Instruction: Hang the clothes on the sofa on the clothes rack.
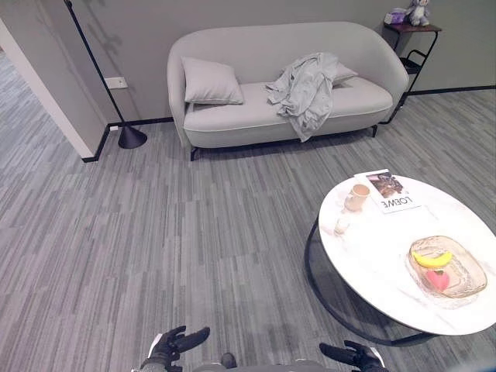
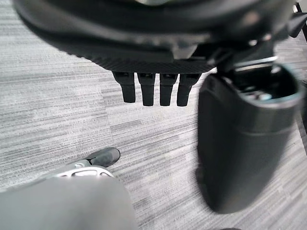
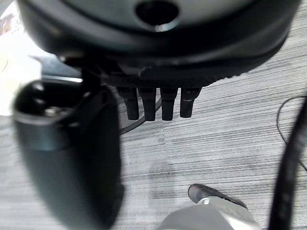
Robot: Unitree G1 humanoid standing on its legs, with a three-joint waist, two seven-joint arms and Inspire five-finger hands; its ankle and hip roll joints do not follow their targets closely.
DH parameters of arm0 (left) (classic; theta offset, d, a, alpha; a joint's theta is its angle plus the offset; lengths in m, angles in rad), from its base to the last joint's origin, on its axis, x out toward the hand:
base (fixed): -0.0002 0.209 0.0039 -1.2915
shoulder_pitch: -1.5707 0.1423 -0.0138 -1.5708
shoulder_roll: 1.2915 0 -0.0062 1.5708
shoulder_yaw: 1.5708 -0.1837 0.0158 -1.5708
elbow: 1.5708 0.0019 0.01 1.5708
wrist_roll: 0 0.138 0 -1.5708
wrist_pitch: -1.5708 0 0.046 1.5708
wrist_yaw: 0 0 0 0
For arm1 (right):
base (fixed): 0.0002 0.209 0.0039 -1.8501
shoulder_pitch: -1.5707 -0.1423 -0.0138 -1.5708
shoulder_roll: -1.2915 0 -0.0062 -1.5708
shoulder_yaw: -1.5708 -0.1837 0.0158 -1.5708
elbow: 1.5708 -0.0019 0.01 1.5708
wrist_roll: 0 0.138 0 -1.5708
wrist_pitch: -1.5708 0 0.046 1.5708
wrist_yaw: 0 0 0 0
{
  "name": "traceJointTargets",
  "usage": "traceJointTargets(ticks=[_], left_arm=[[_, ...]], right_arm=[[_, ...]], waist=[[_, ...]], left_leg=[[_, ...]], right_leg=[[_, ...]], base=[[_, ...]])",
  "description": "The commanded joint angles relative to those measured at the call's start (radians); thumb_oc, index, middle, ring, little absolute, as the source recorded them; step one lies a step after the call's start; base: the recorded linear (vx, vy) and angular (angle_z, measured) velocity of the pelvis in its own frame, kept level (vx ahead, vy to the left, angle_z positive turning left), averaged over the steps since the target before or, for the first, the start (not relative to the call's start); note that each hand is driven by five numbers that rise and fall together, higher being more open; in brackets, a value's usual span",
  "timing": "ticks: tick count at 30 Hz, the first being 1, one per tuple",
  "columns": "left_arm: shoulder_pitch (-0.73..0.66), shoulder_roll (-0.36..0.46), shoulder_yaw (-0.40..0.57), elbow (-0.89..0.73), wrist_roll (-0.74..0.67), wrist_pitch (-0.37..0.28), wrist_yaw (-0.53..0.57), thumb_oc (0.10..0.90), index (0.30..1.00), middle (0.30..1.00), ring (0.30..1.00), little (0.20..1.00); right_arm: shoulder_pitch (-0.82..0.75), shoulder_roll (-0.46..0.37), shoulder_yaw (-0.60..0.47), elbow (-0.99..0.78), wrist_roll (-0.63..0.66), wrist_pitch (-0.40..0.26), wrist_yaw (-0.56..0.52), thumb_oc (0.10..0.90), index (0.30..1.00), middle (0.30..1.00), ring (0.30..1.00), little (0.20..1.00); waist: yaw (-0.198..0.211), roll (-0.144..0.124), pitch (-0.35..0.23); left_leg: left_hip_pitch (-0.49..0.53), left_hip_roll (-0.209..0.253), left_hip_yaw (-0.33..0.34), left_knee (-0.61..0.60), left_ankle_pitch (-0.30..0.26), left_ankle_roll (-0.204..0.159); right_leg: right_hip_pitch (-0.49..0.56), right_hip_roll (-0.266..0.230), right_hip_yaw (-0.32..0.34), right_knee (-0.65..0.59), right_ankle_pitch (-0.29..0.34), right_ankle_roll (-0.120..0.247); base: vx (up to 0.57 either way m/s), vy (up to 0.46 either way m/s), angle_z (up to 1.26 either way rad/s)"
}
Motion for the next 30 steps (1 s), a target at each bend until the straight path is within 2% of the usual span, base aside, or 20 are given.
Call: traceJointTargets(ticks=[1, 15, 18, 20, 21, 22, 23, 24, 25, 26, 27, 28, 29, 30], left_arm=[[-0.054, 0.029, 0.007, -0.038, -0.03, -0.05, 0.012, 0.8, 0.9, 0.9, 0.9, 0.9], [-0.051, 0.016, 0.008, -0.063, -0.062, -0.042, 0.022, 0.8, 0.9, 0.9, 0.9, 0.9], [-0.06, 0.02, 0.014, -0.068, -0.081, -0.041, 0.028, 0.8, 0.9, 0.9, 0.9, 0.9], [-0.076, 0.024, 0.014, -0.072, -0.095, -0.038, 0.033, 0.8, 0.9, 0.9, 0.9, 0.9], [-0.084, 0.025, 0.016, -0.096, -0.135, -0.041, 0.036, 0.8, 0.9, 0.9, 0.9, 0.9], [-0.075, 0.013, 0.026, -0.124, -0.188, -0.044, 0.043, 0.8, 0.9, 0.9, 0.9, 0.9], [-0.071, 0.006, 0.029, -0.134, -0.217, -0.04, 0.042, 0.8, 0.9, 0.9, 0.9, 0.9], [-0.071, 0.006, 0.029, -0.134, -0.217, -0.04, 0.042, 0.8, 0.9, 0.9, 0.9, 0.9], [-0.07, -0.001, 0.034, -0.144, -0.242, -0.041, 0.045, 0.8, 0.9, 0.9, 0.9, 0.9], [-0.066, -0.011, 0.034, -0.153, -0.27, -0.041, 0.053, 0.8, 0.9, 0.9, 0.9, 0.9], [-0.066, -0.011, 0.034, -0.153, -0.27, -0.041, 0.053, 0.8, 0.9, 0.9, 0.9, 0.9], [-0.053, -0.015, 0.035, -0.162, -0.267, -0.035, 0.046, 0.8, 0.9, 0.9, 0.9, 0.9], [-0.044, -0.015, 0.035, -0.163, -0.265, -0.035, 0.046, 0.8, 0.9, 0.9, 0.9, 0.9], [-0.043, -0.015, 0.035, -0.163, -0.265, -0.035, 0.046, 0.8, 0.9, 0.9, 0.9, 0.9]], right_arm=[[-0.058, -0.04, 0.019, -0.045, -0.021, -0.045, -0.006, 0.8, 0.9, 0.9, 0.9, 0.9], [-0.033, -0.025, -0.002, -0.064, 0.001, -0.043, -0.026, 0.8, 0.9, 0.9, 0.9, 0.9], [-0.042, -0.028, 0.006, -0.082, 0.003, -0.041, -0.02, 0.8, 0.9, 0.9, 0.9, 0.9], [-0.054, -0.035, 0.008, -0.099, 0.012, -0.042, -0.021, 0.8, 0.9, 0.9, 0.9, 0.9], [-0.066, -0.045, 0.008, -0.134, 0.024, -0.046, -0.024, 0.8, 0.9, 0.9, 0.9, 0.9], [-0.053, -0.048, 0.0, -0.207, 0.053, -0.059, -0.024, 0.8, 0.9, 0.9, 0.9, 0.9], [-0.043, -0.049, -0.001, -0.223, 0.059, -0.06, -0.025, 0.8, 0.9, 0.9, 0.9, 0.9], [-0.043, -0.049, -0.001, -0.223, 0.059, -0.06, -0.025, 0.8, 0.9, 0.9, 0.9, 0.9], [-0.042, -0.051, -0.004, -0.233, 0.066, -0.06, -0.028, 0.8, 0.9, 0.9, 0.9, 0.9], [-0.036, -0.05, -0.013, -0.23, 0.073, -0.058, -0.041, 0.8, 0.9, 0.9, 0.9, 0.9], [-0.036, -0.05, -0.013, -0.23, 0.073, -0.058, -0.041, 0.8, 0.9, 0.9, 0.9, 0.9], [-0.029, -0.049, -0.017, -0.227, 0.077, -0.053, -0.042, 0.8, 0.9, 0.9, 0.9, 0.9], [-0.025, -0.05, -0.015, -0.228, 0.075, -0.054, -0.041, 0.8, 0.9, 0.9, 0.9, 0.9], [-0.025, -0.05, -0.015, -0.228, 0.075, -0.054, -0.041, 0.8, 0.9, 0.9, 0.9, 0.9]], waist=[[0.01, -0.045, 0.014], [-0.002, -0.046, 0.021], [-0.001, -0.05, 0.039], [-0.001, -0.059, 0.059], [-0.002, -0.065, 0.086], [0.008, -0.074, 0.122], [0.013, -0.074, 0.131], [0.011, -0.073, 0.13], [0.017, -0.076, 0.141], [0.026, -0.087, 0.148], [0.026, -0.087, 0.148], [0.038, -0.093, 0.14], [0.043, -0.093, 0.136], [0.043, -0.094, 0.137]], left_leg=[[0.06, 0.063, -0.009, -0.039, -0.084, -0.091], [0.084, 0.069, 0.003, -0.039, -0.091, -0.091], [0.096, 0.069, 0.008, -0.039, -0.081, -0.089], [0.058, 0.073, 0.004, 0.026, -0.096, -0.09], [-0.001, 0.089, 0.012, 0.137, -0.128, -0.095], [-0.118, 0.129, -0.028, 0.411, -0.097, -0.108], [-0.157, 0.131, -0.054, 0.491, -0.063, -0.105], [-0.16, 0.132, -0.056, 0.494, -0.064, -0.105], [-0.203, 0.126, -0.086, 0.579, -0.041, -0.099], [-0.283, 0.117, -0.093, 0.607, -0.04, -0.091], [-0.284, 0.117, -0.093, 0.608, -0.04, -0.09], [-0.31, 0.121, -0.074, 0.48, -0.06, -0.085], [-0.306, 0.125, -0.073, 0.38, -0.044, -0.089], [-0.302, 0.123, -0.072, 0.376, -0.042, -0.089]], right_leg=[[0.106, -0.077, -0.024, -0.273, 0.168, 0.102], [0.123, -0.069, -0.018, -0.273, 0.158, 0.099], [0.133, -0.066, -0.015, -0.273, 0.157, 0.089], [0.126, -0.067, -0.014, -0.273, 0.161, 0.08], [0.1, -0.068, -0.01, -0.247, 0.145, 0.067], [0.123, -0.044, 0.011, -0.243, 0.106, 0.023], [0.132, -0.034, 0.014, -0.238, 0.093, 0.008], [0.132, -0.033, 0.013, -0.237, 0.093, 0.008], [0.143, -0.025, 0.016, -0.236, 0.077, -0.005], [0.163, -0.02, 0.013, -0.234, 0.049, -0.011], [0.162, -0.02, 0.013, -0.234, 0.048, -0.011], [0.193, -0.027, 0.008, -0.256, 0.039, 0.005], [0.204, -0.029, 0.005, -0.263, 0.036, 0.014], [0.206, -0.031, 0.005, -0.263, 0.036, 0.015]], base=[[0.0, 0.0, 0.0], [0.01, -0.007, 0.0], [0.07, -0.072, -0.09], [0.01, -0.132, -0.09], [0.16, -0.36, -0.25], [0.23, -0.381, -0.41], [0.21, -0.278, -0.41], [0.12, -0.116, -0.22], [0.22, -0.128, -0.01], [0.22, -0.127, 0.02], [0.41, -0.041, 0.12], [0.39, 0.066, 0.15], [0.39, 0.065, 0.18], [0.45, 0.124, -0.03]])
